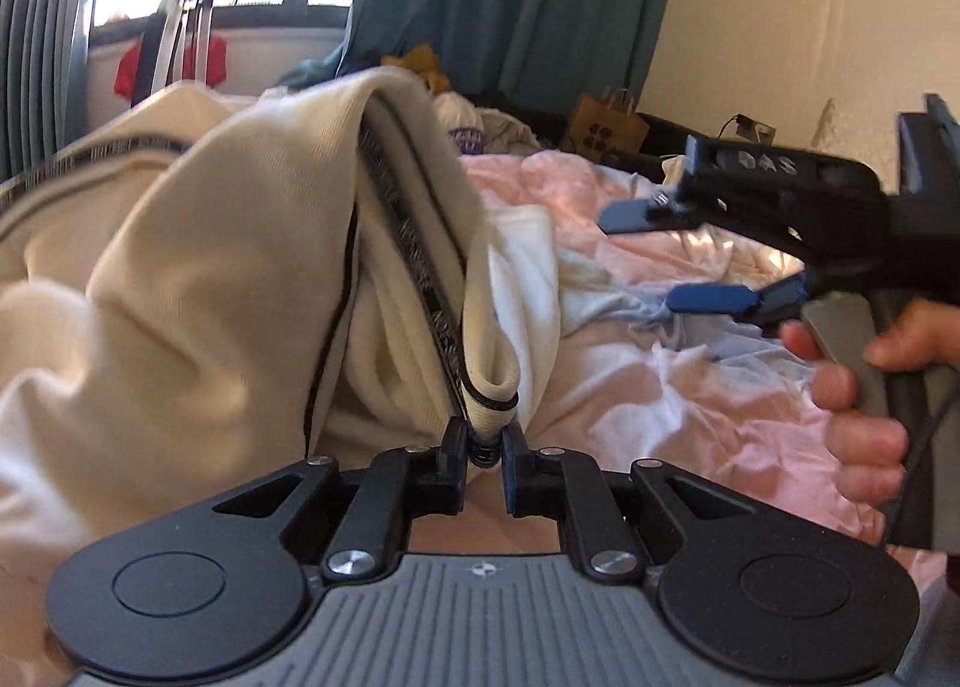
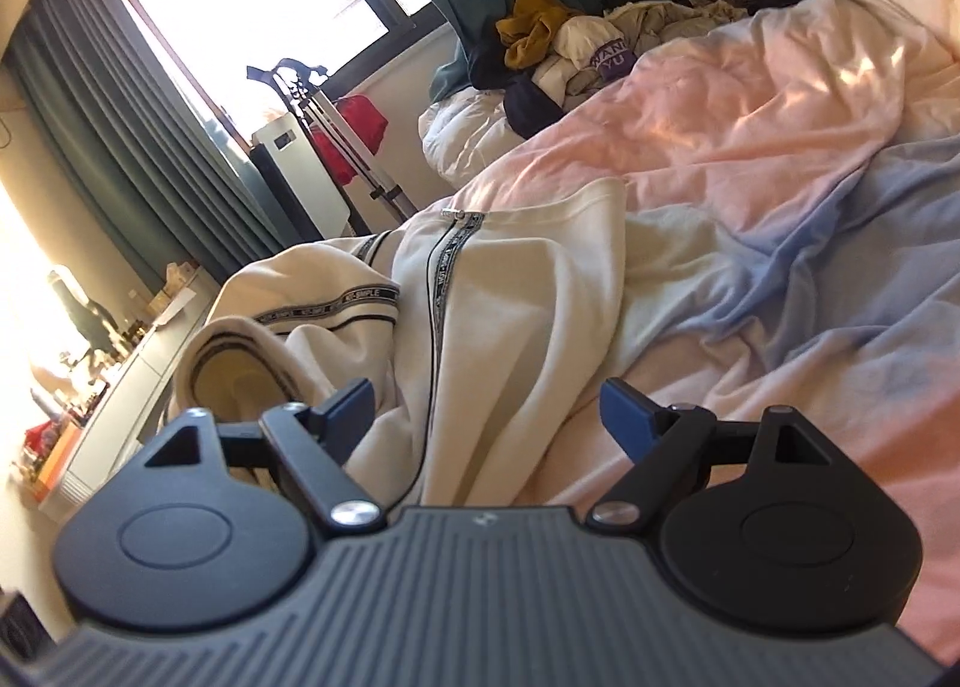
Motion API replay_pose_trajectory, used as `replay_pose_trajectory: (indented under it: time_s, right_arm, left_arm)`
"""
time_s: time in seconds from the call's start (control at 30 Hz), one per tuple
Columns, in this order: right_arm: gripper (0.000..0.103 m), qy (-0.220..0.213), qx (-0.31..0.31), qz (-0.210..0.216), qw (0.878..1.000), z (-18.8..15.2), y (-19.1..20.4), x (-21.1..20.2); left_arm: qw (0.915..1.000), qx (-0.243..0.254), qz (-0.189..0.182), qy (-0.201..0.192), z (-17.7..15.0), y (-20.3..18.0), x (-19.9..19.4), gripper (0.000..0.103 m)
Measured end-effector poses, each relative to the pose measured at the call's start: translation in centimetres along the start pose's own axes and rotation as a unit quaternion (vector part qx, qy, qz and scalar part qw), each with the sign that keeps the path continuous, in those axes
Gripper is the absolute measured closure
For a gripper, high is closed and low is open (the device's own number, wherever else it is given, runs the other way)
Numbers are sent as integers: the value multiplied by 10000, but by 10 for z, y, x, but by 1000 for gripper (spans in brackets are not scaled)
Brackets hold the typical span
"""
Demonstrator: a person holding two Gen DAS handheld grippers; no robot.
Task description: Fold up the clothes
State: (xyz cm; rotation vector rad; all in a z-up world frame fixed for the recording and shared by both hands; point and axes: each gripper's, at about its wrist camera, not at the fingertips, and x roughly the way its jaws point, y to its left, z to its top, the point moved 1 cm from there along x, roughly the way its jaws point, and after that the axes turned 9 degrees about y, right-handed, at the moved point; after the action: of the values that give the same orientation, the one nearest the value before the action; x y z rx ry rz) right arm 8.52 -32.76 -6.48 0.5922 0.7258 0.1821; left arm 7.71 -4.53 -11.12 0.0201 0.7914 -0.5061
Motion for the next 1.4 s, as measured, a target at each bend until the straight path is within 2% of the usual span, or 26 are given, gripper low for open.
replay_pose_trajectory:
  time_s: [0.1,0.17,0.3,0.5,0.63,0.7,0.77,0.87,0.97,1.1,1.17,1.23,1.3,1.33,1.37,1.4]
  right_arm:
    - [19,6,127,7,9999,12,1,20]
    - [19,-112,282,-165,9994,22,-3,32]
    - [19,140,1023,-234,9944,47,-42,55]
    - [18,460,1905,557,9790,76,-99,77]
    - [18,688,2110,878,9711,78,-113,99]
    - [18,870,1900,932,9735,79,-107,114]
    - [19,771,1759,898,9773,83,-102,120]
    - [21,336,1678,1056,9796,92,-95,118]
    - [21,-41,1058,873,9905,109,-75,114]
    - [21,447,131,968,9942,115,-35,139]
    - [21,652,-63,1079,9920,111,-23,154]
    - [22,772,-190,957,9922,108,-16,170]
    - [43,967,-432,643,9923,100,-11,187]
    - [60,1065,-526,488,9917,95,-9,195]
    - [71,1128,-550,361,9914,92,-10,199]
    - [76,1104,-556,289,9919,90,-11,199]
  left_arm:
    - [9999,-93,-75,27,-4,5,1,90]
    - [9998,-174,-129,36,-4,8,0,90]
    - [9993,-295,-214,30,-5,13,-2,90]
    - [9983,-431,-397,-60,-4,15,2,90]
    - [9974,-530,-484,-69,-2,14,0,90]
    - [9967,-570,-572,-120,-2,14,-3,90]
    - [9961,-593,-643,-152,-2,13,-4,90]
    - [9961,-565,-654,-166,-2,11,-5,90]
    - [9966,-508,-619,-173,-3,8,-4,90]
    - [9969,-515,-567,-161,-3,3,-4,90]
    - [9977,-428,-504,-173,-5,-2,-4,90]
    - [9978,-375,-514,-195,-6,-5,-3,90]
    - [9975,-384,-565,-187,-8,-4,0,90]
    - [9973,-392,-594,-183,-8,-3,2,90]
    - [9970,-411,-626,-176,-9,-2,3,90]
    - [9967,-436,-661,-169,-10,-1,5,90]
